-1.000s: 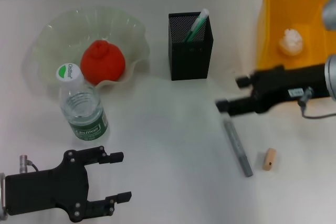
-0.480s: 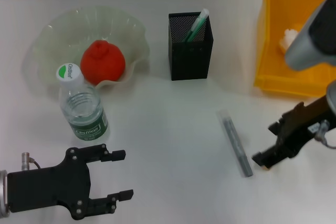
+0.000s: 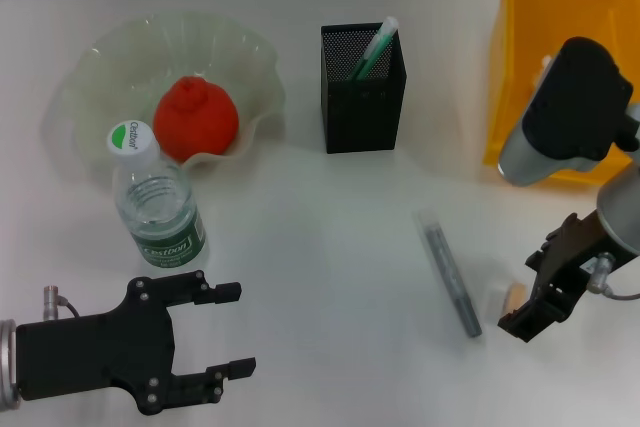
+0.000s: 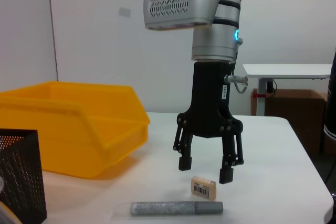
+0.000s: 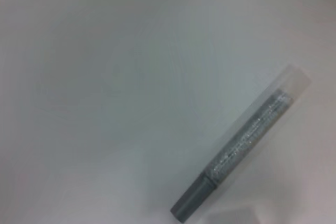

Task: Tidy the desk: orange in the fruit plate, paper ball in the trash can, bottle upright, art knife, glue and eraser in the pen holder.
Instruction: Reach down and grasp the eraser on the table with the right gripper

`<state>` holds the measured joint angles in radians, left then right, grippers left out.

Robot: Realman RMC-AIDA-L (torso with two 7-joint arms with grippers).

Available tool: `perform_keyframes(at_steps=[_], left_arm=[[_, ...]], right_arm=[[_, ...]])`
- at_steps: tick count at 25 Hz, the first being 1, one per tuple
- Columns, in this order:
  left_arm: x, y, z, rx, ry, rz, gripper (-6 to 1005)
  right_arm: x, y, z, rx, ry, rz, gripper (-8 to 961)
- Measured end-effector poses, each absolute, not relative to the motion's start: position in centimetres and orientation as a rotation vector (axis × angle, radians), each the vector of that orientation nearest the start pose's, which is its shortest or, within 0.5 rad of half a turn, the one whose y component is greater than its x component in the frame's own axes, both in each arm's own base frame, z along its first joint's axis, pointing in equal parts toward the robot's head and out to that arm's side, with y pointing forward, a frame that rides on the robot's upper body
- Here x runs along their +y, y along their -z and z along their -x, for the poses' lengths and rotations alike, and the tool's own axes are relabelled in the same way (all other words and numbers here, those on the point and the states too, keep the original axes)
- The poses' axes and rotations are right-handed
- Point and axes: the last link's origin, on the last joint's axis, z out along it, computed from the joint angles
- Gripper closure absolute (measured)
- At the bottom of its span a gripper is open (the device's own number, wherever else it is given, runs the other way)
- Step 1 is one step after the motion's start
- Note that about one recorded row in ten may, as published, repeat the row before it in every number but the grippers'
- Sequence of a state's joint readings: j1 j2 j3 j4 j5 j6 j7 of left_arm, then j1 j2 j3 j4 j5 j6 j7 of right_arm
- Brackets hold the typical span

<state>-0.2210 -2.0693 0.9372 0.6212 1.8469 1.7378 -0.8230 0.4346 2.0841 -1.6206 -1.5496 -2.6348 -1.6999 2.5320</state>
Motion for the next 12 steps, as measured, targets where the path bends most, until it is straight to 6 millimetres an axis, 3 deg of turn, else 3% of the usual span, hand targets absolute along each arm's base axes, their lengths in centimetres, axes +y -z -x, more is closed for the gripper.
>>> perform_keyframes(at_steps=[12], left_arm=[[21.5,2.2,30.7,-0.131,0.775,2.846,300]], right_arm=[[29.1,3.3,-19.2,0.722,0.844,2.719,131]])
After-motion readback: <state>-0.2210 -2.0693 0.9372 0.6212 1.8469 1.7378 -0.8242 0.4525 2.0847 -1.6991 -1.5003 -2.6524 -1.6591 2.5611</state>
